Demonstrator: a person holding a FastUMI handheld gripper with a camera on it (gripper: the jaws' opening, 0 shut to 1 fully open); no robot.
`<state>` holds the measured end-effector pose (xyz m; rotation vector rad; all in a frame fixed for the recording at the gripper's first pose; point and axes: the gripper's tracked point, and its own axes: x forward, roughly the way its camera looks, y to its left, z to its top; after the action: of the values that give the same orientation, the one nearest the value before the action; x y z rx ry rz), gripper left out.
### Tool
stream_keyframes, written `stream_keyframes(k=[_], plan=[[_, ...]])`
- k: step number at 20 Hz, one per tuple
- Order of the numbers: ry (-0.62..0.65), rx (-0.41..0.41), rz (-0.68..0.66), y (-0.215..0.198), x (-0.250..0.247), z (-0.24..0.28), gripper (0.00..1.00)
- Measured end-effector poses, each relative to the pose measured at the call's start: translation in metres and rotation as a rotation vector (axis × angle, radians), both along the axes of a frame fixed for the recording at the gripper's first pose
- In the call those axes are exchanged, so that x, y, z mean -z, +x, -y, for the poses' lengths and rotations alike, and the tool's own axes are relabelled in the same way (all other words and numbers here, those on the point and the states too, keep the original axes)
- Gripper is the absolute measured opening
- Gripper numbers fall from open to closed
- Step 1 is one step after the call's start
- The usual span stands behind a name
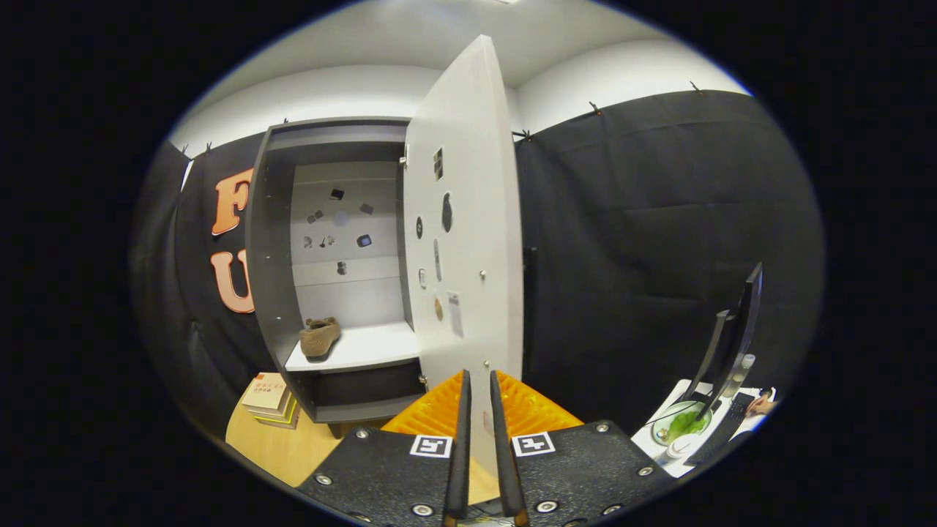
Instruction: Open the shoe cabinet door, grab the shoes and put them into the shoe cabinet, then close the shoe cabinet door.
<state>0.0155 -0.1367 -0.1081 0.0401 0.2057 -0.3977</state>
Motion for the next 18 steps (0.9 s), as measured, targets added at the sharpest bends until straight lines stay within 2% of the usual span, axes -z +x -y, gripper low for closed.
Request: stream_keyframes(k=[8, 18], plan=[[0.042, -0.19, -0.161, 0.051, 0.105, -0.074, 0.25], [0.108, -0.327, -0.348, 0.1, 0.286, -0.123, 0.31]])
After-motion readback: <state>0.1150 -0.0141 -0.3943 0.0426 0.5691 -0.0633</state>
